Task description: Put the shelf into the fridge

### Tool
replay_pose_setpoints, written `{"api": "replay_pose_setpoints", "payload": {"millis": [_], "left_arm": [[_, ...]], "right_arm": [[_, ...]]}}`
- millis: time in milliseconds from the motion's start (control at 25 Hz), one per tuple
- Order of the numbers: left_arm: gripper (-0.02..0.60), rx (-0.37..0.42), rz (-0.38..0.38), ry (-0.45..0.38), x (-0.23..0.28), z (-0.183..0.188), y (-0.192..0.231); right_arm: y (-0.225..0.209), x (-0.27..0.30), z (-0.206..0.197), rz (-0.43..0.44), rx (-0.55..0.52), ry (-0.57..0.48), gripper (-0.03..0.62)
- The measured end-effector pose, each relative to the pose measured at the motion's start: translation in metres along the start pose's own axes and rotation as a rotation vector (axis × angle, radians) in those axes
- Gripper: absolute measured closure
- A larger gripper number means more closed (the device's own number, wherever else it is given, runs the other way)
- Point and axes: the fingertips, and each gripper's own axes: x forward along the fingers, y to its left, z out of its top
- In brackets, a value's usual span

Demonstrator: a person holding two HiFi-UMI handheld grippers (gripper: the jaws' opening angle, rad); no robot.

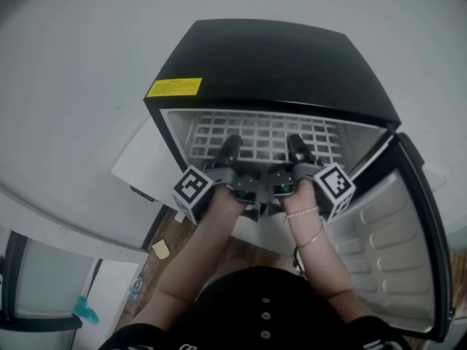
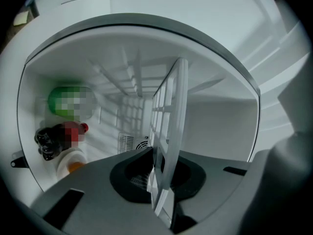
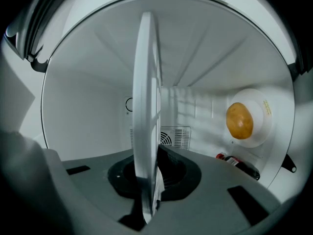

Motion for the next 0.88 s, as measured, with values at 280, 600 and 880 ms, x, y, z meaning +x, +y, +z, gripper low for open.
{"api": "replay_pose_setpoints", "payload": {"millis": [280,600,880], "left_arm": [[0.548,-0.011,0.000,-0.004,-0.0001,-0.0032,-0.0046],[0.548,0.002,0.001,-0.011,0.0013,-0.0025,-0.0035],[0.548,0.002,0.006,-0.020,-0.0009,-0.0024,-0.0064]], "right_arm": [[0.0015,-0.0011,-0.0001,0.006,-0.010,-0.006,0.563],[-0.0006,-0.0002,0.0001,0.005,-0.015,-0.010,0.563],[0.0024,-0.0021,-0.0011,0.001,-0.028,-0.015,0.563]]}}
